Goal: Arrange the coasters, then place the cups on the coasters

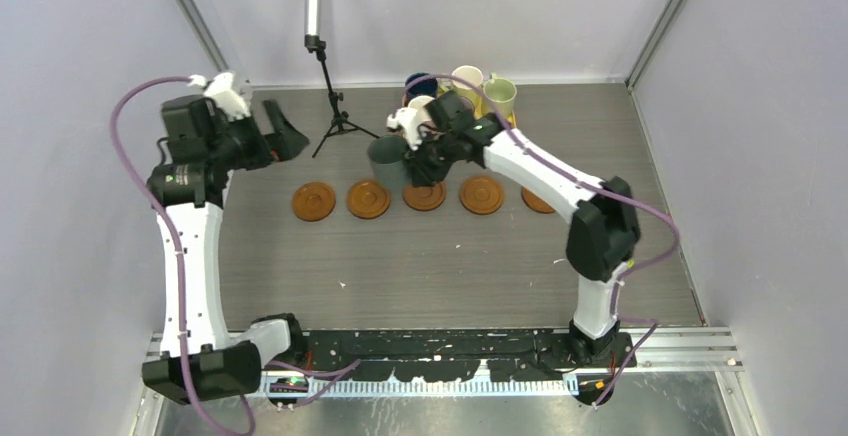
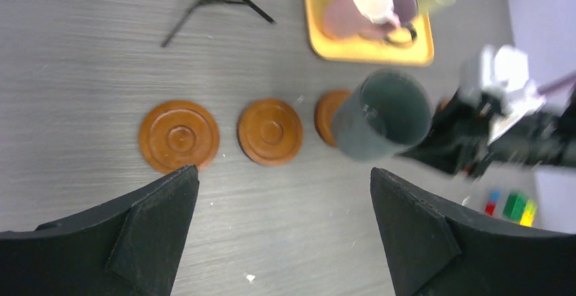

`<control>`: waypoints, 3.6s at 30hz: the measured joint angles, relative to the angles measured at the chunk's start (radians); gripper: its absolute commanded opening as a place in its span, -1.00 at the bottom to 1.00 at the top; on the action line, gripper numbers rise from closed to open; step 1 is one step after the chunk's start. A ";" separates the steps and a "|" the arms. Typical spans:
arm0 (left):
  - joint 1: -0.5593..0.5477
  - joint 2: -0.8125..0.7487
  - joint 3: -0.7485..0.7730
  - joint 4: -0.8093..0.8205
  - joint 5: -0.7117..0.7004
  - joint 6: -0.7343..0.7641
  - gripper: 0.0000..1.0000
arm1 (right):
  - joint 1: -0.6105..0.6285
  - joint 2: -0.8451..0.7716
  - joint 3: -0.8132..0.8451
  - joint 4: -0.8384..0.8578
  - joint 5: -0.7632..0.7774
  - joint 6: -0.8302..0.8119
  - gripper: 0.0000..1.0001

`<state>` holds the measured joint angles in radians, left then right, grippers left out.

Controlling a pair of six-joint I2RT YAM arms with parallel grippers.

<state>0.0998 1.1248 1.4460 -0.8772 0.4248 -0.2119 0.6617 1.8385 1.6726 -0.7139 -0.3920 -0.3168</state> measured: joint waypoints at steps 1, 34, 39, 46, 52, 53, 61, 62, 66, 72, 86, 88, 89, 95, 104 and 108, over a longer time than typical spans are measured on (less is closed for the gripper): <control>0.045 0.000 -0.006 0.017 0.007 -0.027 0.99 | 0.023 0.033 0.019 0.017 0.019 0.018 -0.99; 0.258 0.019 -0.110 0.155 0.092 -0.180 0.99 | 0.317 0.616 0.467 0.400 0.376 0.369 -0.99; 0.268 0.021 -0.110 0.159 0.107 -0.185 0.99 | 0.328 0.635 0.467 0.399 0.405 0.374 -1.00; 0.268 0.021 -0.110 0.172 0.132 -0.200 1.00 | 0.353 0.660 0.483 0.401 0.436 0.377 -0.98; 0.269 0.021 -0.110 0.174 0.137 -0.200 0.99 | 0.369 0.675 0.484 0.400 0.451 0.377 -0.95; 0.269 0.021 -0.110 0.175 0.138 -0.200 0.99 | 0.371 0.677 0.484 0.400 0.452 0.377 -0.95; 0.270 0.020 -0.117 0.180 0.145 -0.200 0.99 | 0.378 0.693 0.498 0.408 0.467 0.379 -0.57; 0.270 0.020 -0.119 0.180 0.145 -0.200 0.99 | 0.378 0.693 0.499 0.407 0.467 0.380 -0.50; 0.276 0.020 -0.121 0.183 0.146 -0.201 0.99 | 0.382 0.693 0.501 0.410 0.470 0.388 -0.35; 0.277 0.020 -0.121 0.186 0.153 -0.201 0.99 | 0.386 0.693 0.512 0.436 0.470 0.395 -0.27; 0.283 0.020 -0.124 0.190 0.163 -0.204 0.99 | 0.408 0.693 0.503 0.447 0.468 0.409 0.10; 0.285 0.020 -0.125 0.190 0.165 -0.205 0.99 | 0.408 0.693 0.496 0.448 0.468 0.416 0.21; 0.285 0.020 -0.125 0.190 0.167 -0.205 1.00 | 0.408 0.693 0.492 0.447 0.468 0.419 0.26; 0.287 0.021 -0.125 0.185 0.174 -0.199 0.99 | 0.408 0.666 0.459 0.428 0.459 0.426 0.47; 0.286 0.064 -0.096 0.118 0.220 -0.129 0.99 | 0.377 0.386 0.278 0.331 0.368 0.417 0.56; 0.270 0.090 -0.075 0.073 0.232 -0.079 1.00 | 0.298 0.225 0.194 0.288 0.279 0.389 0.57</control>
<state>0.3702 1.2144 1.3708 -0.8040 0.6571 -0.2909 0.9600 2.0640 1.8668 -0.4263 -0.1127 0.0719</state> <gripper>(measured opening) 0.996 0.782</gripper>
